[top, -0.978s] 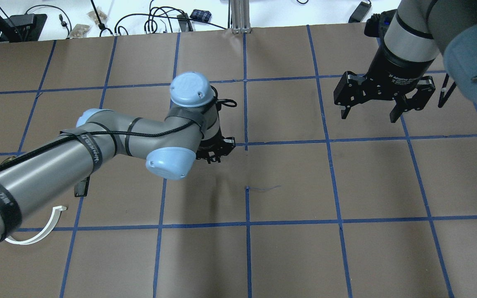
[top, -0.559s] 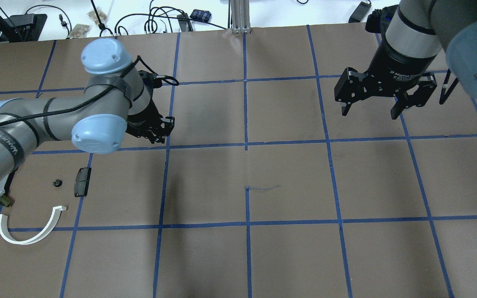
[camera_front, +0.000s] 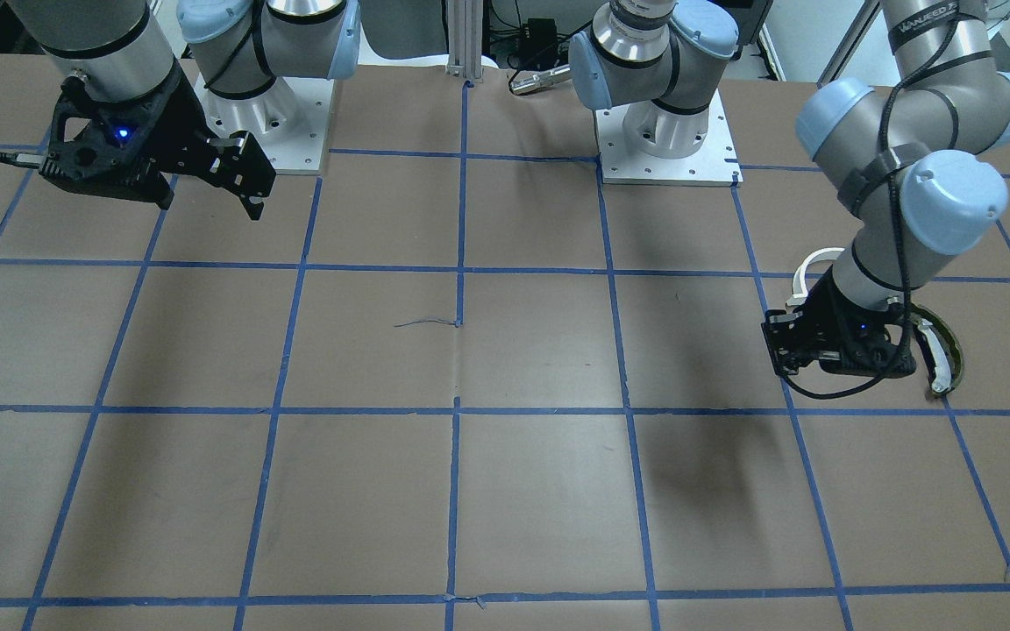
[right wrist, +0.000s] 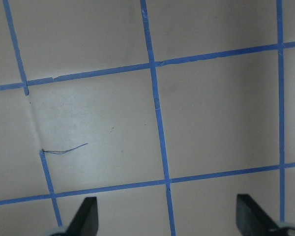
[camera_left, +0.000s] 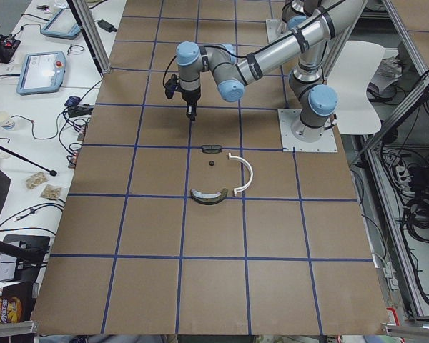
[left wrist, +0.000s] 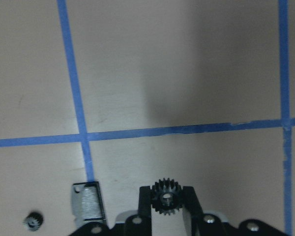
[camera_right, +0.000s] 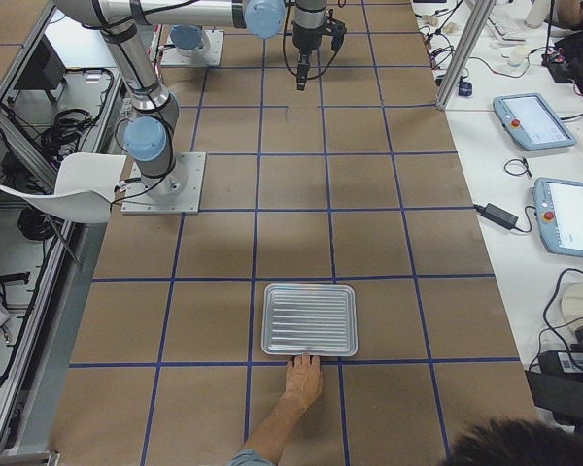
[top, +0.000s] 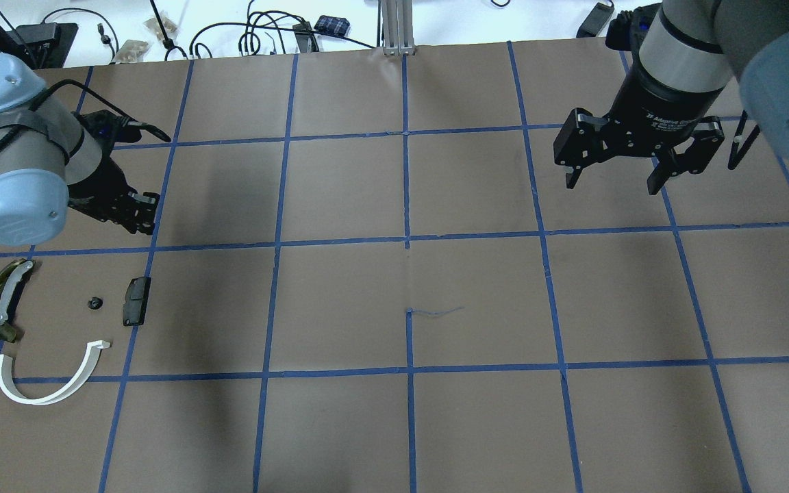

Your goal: Place bearing gear from tray to pile

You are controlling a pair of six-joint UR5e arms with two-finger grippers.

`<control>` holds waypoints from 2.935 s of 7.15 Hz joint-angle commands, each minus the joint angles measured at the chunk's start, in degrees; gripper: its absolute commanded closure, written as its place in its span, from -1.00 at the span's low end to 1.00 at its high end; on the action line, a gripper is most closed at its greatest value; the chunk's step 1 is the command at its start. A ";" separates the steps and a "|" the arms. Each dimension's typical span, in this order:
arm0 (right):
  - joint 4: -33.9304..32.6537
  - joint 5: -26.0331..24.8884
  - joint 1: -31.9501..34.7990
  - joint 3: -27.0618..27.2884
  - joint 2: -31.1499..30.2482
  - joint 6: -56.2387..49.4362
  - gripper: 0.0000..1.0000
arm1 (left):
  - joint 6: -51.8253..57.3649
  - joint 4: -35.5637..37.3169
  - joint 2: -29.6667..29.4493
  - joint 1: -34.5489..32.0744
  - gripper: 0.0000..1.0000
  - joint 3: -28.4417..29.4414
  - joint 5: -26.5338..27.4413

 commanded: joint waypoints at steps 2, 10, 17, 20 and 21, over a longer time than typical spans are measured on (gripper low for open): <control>0.00 -0.06 0.00 0.01 0.00 0.00 -1.00 | 6.27 0.15 -0.86 7.72 1.00 0.01 -0.31; 0.09 -0.06 0.00 0.10 -0.08 -0.09 -1.00 | 9.87 2.08 -4.28 14.14 1.00 -0.08 -0.92; 0.09 -0.05 0.00 0.10 -0.09 -0.09 -1.00 | 9.79 5.25 -10.00 19.06 1.00 -1.13 -1.81; 0.09 0.03 0.00 0.01 -0.09 -0.09 -1.00 | 10.05 10.96 -9.39 19.06 0.86 -4.29 -1.46; 0.17 0.03 0.00 0.01 -0.09 -0.09 -1.00 | 9.79 11.40 -8.78 18.98 0.86 -6.30 -1.63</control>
